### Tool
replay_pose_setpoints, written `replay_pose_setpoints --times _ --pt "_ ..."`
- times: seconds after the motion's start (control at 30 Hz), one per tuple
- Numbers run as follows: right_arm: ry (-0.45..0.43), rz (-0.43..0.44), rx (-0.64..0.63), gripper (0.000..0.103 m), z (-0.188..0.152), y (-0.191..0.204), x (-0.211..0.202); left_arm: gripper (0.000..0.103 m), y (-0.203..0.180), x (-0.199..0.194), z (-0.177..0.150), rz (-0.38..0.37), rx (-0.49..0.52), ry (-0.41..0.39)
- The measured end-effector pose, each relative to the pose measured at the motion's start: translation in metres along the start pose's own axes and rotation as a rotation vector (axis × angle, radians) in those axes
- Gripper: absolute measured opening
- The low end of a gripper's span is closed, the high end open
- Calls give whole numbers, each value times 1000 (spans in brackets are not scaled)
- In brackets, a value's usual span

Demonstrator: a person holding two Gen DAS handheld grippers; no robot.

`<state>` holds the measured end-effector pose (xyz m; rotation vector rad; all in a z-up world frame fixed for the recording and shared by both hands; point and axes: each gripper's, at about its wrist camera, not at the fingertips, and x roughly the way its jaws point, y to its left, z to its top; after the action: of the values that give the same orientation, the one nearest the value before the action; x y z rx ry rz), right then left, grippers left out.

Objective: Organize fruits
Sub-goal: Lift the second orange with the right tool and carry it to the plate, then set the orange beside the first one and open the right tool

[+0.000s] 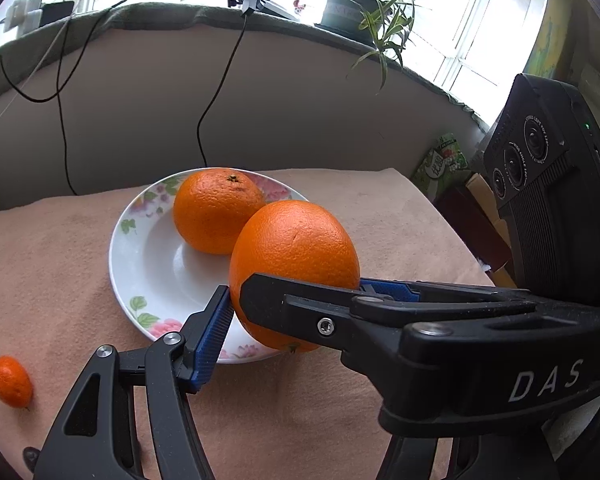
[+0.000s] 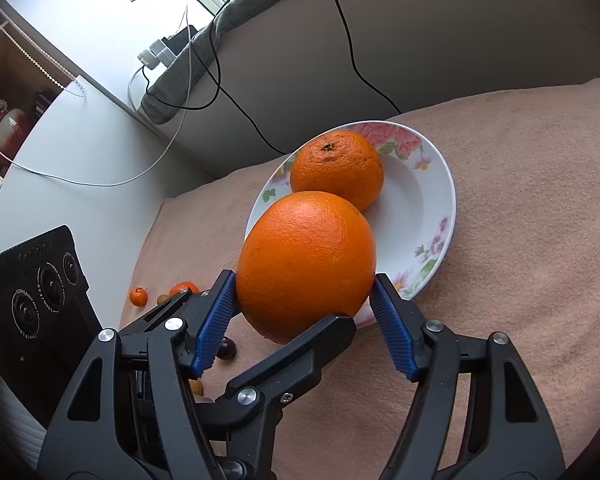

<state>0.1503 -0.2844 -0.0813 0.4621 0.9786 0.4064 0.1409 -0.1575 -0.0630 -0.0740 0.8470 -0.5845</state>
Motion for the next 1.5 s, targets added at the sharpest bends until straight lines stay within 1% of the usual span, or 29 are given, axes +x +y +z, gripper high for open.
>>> replay_pose_setpoints --times 0.4,0.53,0.63,0.7,0.9,1.2,1.27,1.4,1.47,1.5 --pt "6 -7 14 71 -1 -4 0 63 0 4 1 -3 6 26" --pt "1 -22 13 72 -1 -3 -1 63 -2 4 1 17 21 25" --pt "-53 -51 12 72 1 -4 -12 63 -2 -2 3 57 29 -5" --pt "-82 -55 12 72 5 -5 -21 63 1 -6 6 62 22 -16" --pt "-121 -69 -1 75 8 -3 -36 63 9 -19 10 91 14 -47" --pt "-157 -80 -27 82 1 10 -45 63 15 -45 4 140 8 -100" --pt "-162 -85 -44 84 0 16 -46 67 19 -52 2 151 -2 -113" --pt "-173 -98 -86 84 -4 28 -46 68 25 -67 -1 181 -8 -141" --pt "-173 -99 -104 84 -7 34 -44 73 30 -75 -3 189 -13 -156" --pt "-174 -98 -112 84 -8 37 -43 73 32 -79 -3 194 -17 -163"
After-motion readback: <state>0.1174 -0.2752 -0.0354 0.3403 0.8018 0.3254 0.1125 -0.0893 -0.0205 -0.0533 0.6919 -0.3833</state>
